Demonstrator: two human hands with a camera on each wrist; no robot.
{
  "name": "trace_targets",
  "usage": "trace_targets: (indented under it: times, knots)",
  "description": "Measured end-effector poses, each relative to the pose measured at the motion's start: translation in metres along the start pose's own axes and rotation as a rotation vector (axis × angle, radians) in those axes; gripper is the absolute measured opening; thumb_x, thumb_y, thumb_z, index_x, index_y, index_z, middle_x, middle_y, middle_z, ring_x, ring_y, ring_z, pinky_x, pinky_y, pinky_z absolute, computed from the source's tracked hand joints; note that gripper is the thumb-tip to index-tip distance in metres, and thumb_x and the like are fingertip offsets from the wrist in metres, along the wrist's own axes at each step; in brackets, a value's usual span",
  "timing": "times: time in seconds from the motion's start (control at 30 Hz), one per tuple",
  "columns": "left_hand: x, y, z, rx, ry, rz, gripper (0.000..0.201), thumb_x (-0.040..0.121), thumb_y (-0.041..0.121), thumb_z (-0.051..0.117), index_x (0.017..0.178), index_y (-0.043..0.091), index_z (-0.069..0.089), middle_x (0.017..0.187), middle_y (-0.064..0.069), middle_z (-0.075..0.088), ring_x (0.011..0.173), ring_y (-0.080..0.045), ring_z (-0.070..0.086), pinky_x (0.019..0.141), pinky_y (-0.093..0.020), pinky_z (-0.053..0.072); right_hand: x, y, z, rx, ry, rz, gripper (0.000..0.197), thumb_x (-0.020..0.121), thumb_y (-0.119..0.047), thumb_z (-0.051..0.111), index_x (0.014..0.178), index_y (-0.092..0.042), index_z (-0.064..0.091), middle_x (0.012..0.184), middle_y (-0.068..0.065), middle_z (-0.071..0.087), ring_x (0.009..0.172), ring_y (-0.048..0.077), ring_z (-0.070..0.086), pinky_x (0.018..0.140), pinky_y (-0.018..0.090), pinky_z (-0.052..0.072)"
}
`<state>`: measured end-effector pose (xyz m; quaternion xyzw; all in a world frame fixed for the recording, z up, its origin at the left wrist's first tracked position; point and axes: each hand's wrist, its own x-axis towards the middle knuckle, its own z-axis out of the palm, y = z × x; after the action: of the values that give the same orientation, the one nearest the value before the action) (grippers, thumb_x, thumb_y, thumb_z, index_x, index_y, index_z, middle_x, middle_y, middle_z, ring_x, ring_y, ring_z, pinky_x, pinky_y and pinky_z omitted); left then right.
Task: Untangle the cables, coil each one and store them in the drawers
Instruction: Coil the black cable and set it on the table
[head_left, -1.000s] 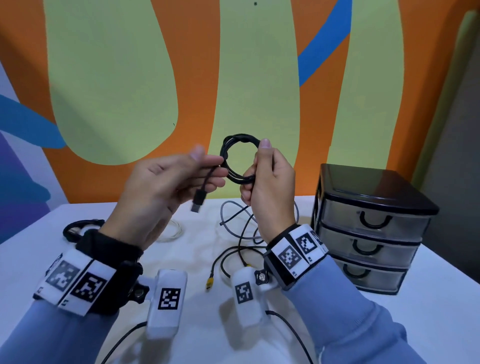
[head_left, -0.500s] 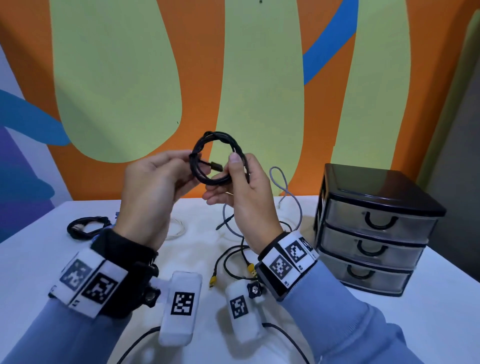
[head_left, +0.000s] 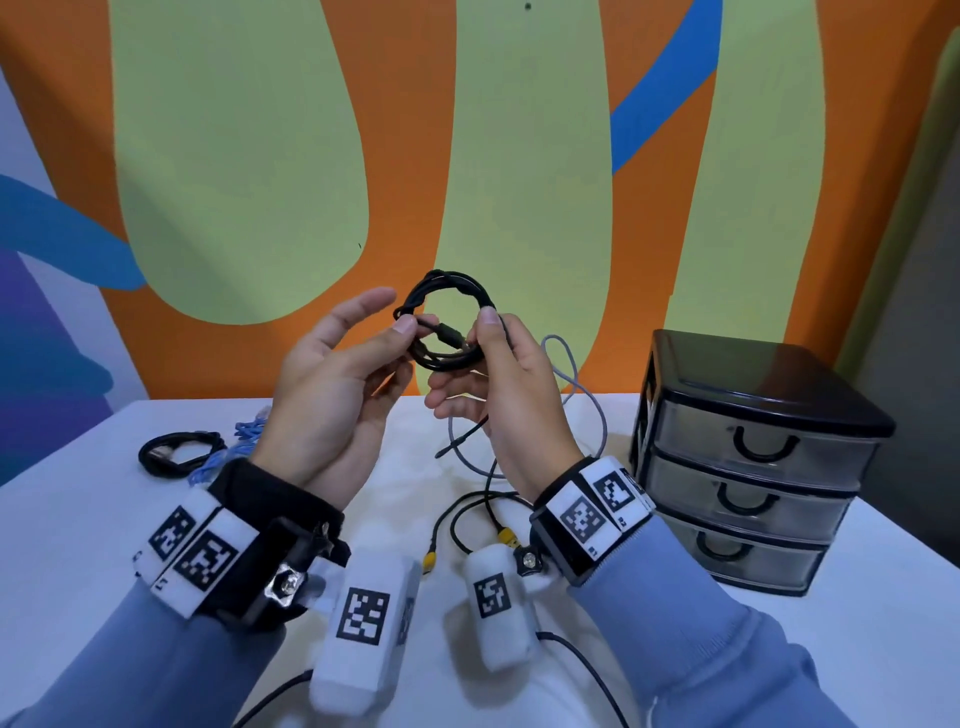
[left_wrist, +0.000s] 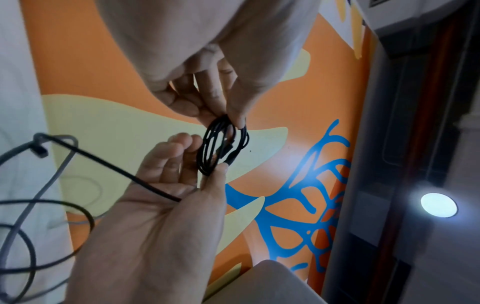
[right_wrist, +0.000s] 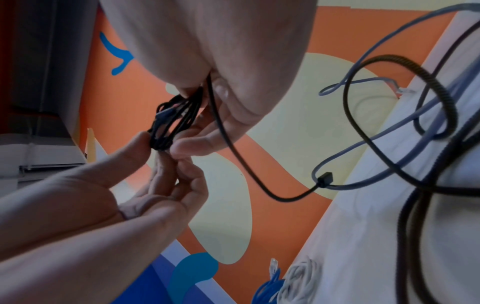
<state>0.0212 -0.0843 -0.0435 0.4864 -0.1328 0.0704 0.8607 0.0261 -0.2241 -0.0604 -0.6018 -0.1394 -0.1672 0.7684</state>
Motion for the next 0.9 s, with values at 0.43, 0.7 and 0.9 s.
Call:
trace_targets:
  times: [0.43, 0.7, 0.9]
  knots:
    - [0.002, 0.001, -0.001, 0.113, -0.019, 0.077, 0.025, 0.103, 0.000, 0.054, 0.121, 0.014, 0.067, 0.081, -0.006, 0.064, 0.073, -0.017, 0.055, 0.077, -0.029, 0.047, -0.001, -0.007, -0.004, 0.190, -0.084, 0.101, 0.029, 0.111, -0.034, 0.046, 0.101, -0.012, 0.063, 0.091, 0.008, 0.071, 0.090, 0.025, 0.070, 0.074, 0.037, 0.058]
    - [-0.002, -0.007, 0.000, 0.521, 0.068, 0.510, 0.024, 0.102, 0.004, 0.065, 0.122, 0.016, 0.065, 0.090, -0.008, 0.076, 0.085, -0.017, 0.075, 0.086, -0.035, 0.059, -0.004, -0.007, 0.000, 0.021, -0.167, 0.042, 0.016, 0.107, -0.028, 0.058, 0.108, -0.013, 0.063, 0.098, 0.004, 0.074, 0.093, 0.022, 0.073, 0.080, 0.036, 0.059]
    - [0.002, -0.002, -0.006, 0.582, 0.113, 0.470, 0.024, 0.099, 0.010, 0.070, 0.120, 0.021, 0.065, 0.091, -0.001, 0.079, 0.091, -0.014, 0.076, 0.080, -0.028, 0.057, -0.001, -0.001, 0.008, 0.132, -0.195, 0.127, 0.010, 0.112, -0.017, 0.046, 0.108, -0.009, 0.050, 0.089, 0.002, 0.073, 0.080, 0.028, 0.075, 0.092, 0.039, 0.062]
